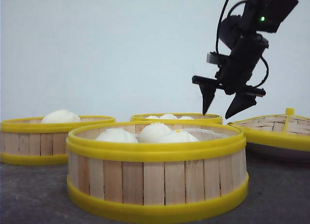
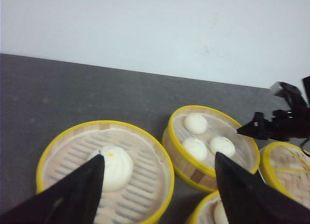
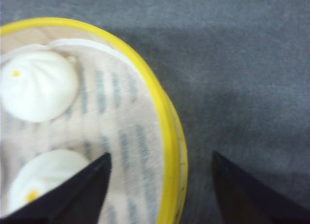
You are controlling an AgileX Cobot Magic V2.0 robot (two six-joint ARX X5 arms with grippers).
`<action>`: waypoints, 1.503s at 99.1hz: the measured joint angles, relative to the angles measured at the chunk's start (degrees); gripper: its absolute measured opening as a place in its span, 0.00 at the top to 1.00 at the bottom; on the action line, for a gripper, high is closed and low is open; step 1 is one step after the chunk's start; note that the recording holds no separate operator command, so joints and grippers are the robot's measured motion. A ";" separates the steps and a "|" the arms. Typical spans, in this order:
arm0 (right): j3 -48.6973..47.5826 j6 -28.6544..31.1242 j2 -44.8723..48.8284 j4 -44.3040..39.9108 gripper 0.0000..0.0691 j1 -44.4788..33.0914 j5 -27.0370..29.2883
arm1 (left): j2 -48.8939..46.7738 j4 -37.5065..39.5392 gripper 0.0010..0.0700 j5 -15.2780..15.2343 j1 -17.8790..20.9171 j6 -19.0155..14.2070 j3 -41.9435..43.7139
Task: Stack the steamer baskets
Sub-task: 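Reach the right gripper to the rim of the far bun basket and grasp, then lift the basket with the right gripper over the nearest three-bun basket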
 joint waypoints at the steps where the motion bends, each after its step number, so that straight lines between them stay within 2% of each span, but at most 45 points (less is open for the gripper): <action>1: 0.00 0.00 0.13 0.11 0.48 0.00 0.02 | -0.07 -0.07 0.38 0.00 -0.11 0.00 0.00; 15: 0.00 0.00 1.36 1.29 0.55 0.09 0.83 | -0.87 -1.11 0.38 0.00 -1.31 0.00 0.00; 30: 0.00 0.00 2.27 1.66 0.72 1.14 0.94 | -1.53 -1.84 0.38 0.00 -2.19 0.00 0.00; 53: 0.00 0.09 2.56 1.97 0.94 2.16 5.14 | -2.84 -2.19 0.38 0.00 -2.91 0.00 0.00; 74: 0.04 0.11 2.91 4.94 0.95 3.34 6.10 | -4.31 -2.75 0.38 0.00 -2.93 0.02 0.00; 98: 1.62 0.50 0.76 0.90 0.95 3.08 6.27 | -5.97 -5.29 0.38 0.00 -2.93 0.11 0.00; 117: 1.92 0.66 -10.91 -4.92 0.95 1.62 5.35 | -8.02 -7.85 0.38 0.02 -2.93 0.26 0.00; 134: 2.99 0.68 -21.99 -11.45 0.95 0.28 -0.87 | -9.22 -10.64 0.38 0.11 -2.93 0.55 0.00; 149: 2.99 -0.57 -28.63 -20.96 0.95 1.36 -3.45 | -10.29 -11.61 0.38 2.08 -2.95 0.68 0.00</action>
